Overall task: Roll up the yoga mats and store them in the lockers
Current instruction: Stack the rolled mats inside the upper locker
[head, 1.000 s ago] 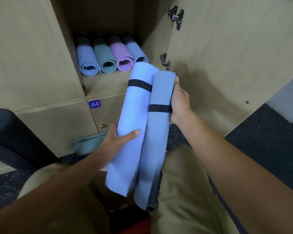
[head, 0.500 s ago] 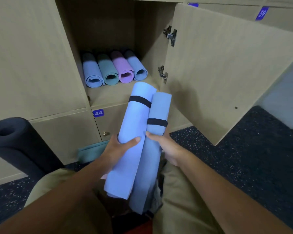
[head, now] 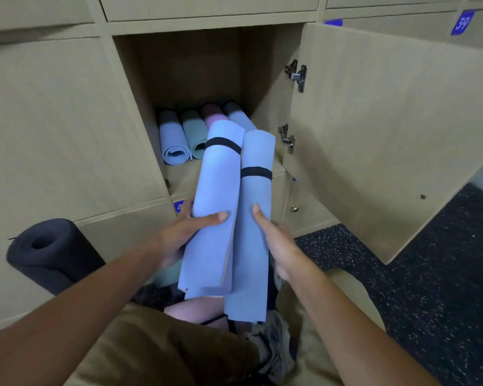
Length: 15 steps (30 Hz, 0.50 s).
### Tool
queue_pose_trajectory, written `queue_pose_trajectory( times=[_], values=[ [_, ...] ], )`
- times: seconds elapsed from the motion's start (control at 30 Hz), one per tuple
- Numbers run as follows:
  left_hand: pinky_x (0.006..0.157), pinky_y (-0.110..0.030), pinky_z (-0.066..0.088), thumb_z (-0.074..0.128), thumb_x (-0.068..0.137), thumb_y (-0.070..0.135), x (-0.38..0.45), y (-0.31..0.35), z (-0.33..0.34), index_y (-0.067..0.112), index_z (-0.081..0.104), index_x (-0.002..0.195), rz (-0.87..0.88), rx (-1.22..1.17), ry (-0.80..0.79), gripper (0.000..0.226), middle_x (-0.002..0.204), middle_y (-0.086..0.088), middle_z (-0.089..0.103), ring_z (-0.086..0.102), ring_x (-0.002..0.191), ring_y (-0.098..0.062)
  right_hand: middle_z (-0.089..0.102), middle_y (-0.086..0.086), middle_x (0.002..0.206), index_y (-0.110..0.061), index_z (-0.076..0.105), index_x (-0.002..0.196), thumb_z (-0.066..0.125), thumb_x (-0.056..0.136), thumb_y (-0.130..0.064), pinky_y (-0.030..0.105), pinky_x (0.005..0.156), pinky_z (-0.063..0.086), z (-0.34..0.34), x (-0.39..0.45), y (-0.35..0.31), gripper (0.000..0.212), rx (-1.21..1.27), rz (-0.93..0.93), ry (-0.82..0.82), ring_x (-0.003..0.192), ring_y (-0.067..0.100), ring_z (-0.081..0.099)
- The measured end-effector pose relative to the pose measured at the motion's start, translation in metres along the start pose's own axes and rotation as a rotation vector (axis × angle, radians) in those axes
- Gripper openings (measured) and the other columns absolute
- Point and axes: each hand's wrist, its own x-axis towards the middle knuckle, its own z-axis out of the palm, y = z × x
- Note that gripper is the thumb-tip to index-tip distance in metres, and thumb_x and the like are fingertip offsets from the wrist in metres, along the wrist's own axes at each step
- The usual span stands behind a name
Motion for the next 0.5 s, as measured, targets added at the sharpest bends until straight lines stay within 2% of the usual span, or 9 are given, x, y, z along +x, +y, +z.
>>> queue_pose_trajectory(
  times=[0.1,0.13,0.17,0.23,0.27,0.33,0.4,0.5],
  values=[
    [0.073,-0.036,0.060,0.089,0.062,0.037,0.008,0.008,-0.008,0.041,0.050,0.135,0.059,-0.006,0.114,0.083,0.121,0.006,0.072,0.075,0.099,-0.018,0.073,-0.001,0.126,-0.027,0.064,0.134,0.067,0.084,-0.071,0.051,0.105,0.051,0.006,0.010,0.003,0.067,0.068,0.009,-0.187,0.117,0.022,0.069],
    [0.070,-0.034,0.060,0.091,0.060,0.040,0.012,0.012,-0.009,0.041,0.049,0.135,0.077,0.009,0.155,0.086,0.121,0.006,0.071,0.076,0.096,-0.017,0.071,-0.001,0.129,-0.030,0.060,0.137,0.070,0.085,-0.064,0.053,0.106,0.050,0.007,0.014,0.004,0.063,0.081,0.007,-0.263,0.120,0.023,0.067],
    [0.069,-0.034,0.060,0.092,0.059,0.043,0.016,0.017,-0.011,0.040,0.047,0.135,0.086,0.023,0.188,0.088,0.120,0.006,0.070,0.076,0.093,-0.015,0.070,0.001,0.130,-0.029,0.057,0.139,0.076,0.086,-0.050,0.053,0.105,0.051,0.008,0.018,0.004,0.059,0.093,-0.013,-0.326,0.121,0.025,0.067],
    [0.065,-0.030,0.060,0.094,0.063,0.042,0.028,0.030,-0.014,0.036,0.049,0.131,0.105,0.031,0.234,0.082,0.117,0.006,0.069,0.076,0.088,-0.012,0.072,0.007,0.126,-0.021,0.052,0.139,0.085,0.079,-0.017,0.048,0.096,0.056,0.011,0.026,-0.002,0.068,0.094,-0.081,-0.379,0.116,0.030,0.069],
    [0.066,-0.030,0.060,0.094,0.065,0.042,0.035,0.037,-0.016,0.033,0.049,0.129,0.115,0.025,0.248,0.078,0.116,0.005,0.069,0.076,0.088,-0.012,0.072,0.010,0.124,-0.017,0.052,0.138,0.087,0.073,-0.009,0.044,0.091,0.058,0.012,0.032,-0.006,0.074,0.088,-0.113,-0.381,0.113,0.031,0.070],
    [0.076,-0.038,0.062,0.095,0.064,0.048,0.052,0.048,-0.022,0.027,0.047,0.137,0.113,0.001,0.264,0.090,0.121,0.000,0.071,0.076,0.096,-0.018,0.074,0.013,0.120,-0.009,0.056,0.134,0.085,0.070,-0.013,0.042,0.088,0.059,0.016,0.046,-0.015,0.071,0.088,-0.143,-0.359,0.109,0.033,0.071],
    [0.088,-0.047,0.061,0.093,0.060,0.054,0.065,0.060,-0.026,0.029,0.040,0.143,0.097,0.013,0.261,0.102,0.125,-0.001,0.069,0.074,0.102,-0.023,0.075,0.015,0.114,-0.002,0.063,0.127,0.084,0.073,-0.021,0.044,0.090,0.059,0.020,0.059,-0.025,0.062,0.090,-0.143,-0.313,0.105,0.034,0.072],
    [0.089,-0.050,0.060,0.091,0.065,0.050,0.087,0.075,-0.031,0.040,0.031,0.142,0.052,0.067,0.216,0.099,0.127,0.001,0.065,0.073,0.105,-0.025,0.077,0.014,0.106,-0.002,0.069,0.120,0.083,0.083,-0.027,0.038,0.076,0.060,0.020,0.083,-0.040,0.047,0.078,-0.139,-0.248,0.094,0.029,0.075]
  ],
)
